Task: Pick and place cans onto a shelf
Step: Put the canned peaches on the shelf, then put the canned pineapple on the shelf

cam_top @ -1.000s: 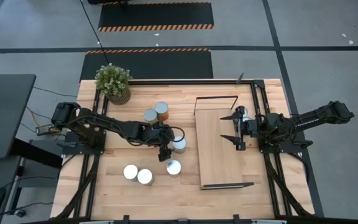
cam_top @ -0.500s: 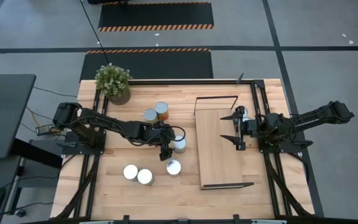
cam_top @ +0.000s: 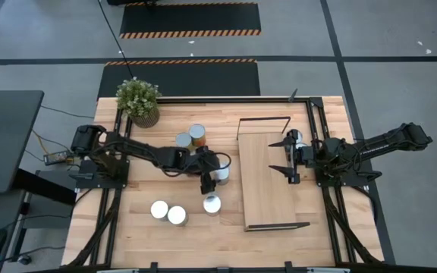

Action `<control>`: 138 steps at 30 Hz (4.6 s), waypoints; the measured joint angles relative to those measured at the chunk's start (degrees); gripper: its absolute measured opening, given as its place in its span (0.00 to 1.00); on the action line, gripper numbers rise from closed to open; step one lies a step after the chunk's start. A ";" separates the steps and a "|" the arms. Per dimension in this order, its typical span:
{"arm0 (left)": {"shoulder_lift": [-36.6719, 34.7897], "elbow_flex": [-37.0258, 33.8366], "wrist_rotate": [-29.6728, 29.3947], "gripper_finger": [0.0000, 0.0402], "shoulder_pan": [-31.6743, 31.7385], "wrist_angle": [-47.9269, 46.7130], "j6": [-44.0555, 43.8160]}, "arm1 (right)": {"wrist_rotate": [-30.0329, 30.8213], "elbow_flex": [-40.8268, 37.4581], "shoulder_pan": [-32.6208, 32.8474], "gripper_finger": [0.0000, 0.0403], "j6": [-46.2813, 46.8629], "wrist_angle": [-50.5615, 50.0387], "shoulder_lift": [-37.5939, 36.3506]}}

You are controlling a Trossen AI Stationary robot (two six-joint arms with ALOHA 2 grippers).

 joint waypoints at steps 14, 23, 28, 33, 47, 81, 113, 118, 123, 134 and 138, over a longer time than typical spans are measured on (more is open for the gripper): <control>1.13 0.16 2.52 0.81 2.62 2.21 1.09 | 2.63 0.83 -0.07 0.83 -0.28 -4.33 0.27; 1.59 13.58 5.83 0.79 7.86 -9.37 8.01 | 12.20 15.93 -0.07 0.78 1.42 -33.55 0.44; 2.26 20.12 8.83 0.79 10.63 -7.99 11.64 | 14.14 22.04 -0.07 0.78 4.51 -44.37 0.39; 8.67 27.61 13.48 0.79 12.13 -8.55 13.18 | 15.70 23.73 -0.07 0.78 6.95 -48.68 -0.26; 29.23 51.75 18.36 0.79 12.84 -21.14 19.60 | 19.19 26.03 0.98 0.78 8.97 -53.32 -3.43; 26.89 57.76 -3.42 0.97 8.28 -29.80 38.64 | 19.14 26.01 4.81 0.78 12.02 -52.15 -3.32; 34.40 57.15 -19.18 0.97 7.09 -14.81 42.96 | 19.10 26.01 6.09 0.78 10.99 -49.13 -2.03; 33.98 57.15 -22.56 0.97 6.96 -14.67 42.59 | 19.12 26.01 6.34 0.78 10.84 -48.87 -2.03; 33.71 57.15 -23.50 0.97 6.16 -19.80 40.86 | 19.12 26.01 6.34 0.78 10.95 -49.46 -2.03; 27.81 57.13 -19.40 0.97 2.56 -42.33 22.88 | 19.12 26.01 7.11 0.78 11.97 -50.15 -0.87; 27.12 57.15 -18.11 0.97 0.08 -48.56 16.83 | 19.12 26.01 8.29 0.78 12.85 -49.94 0.26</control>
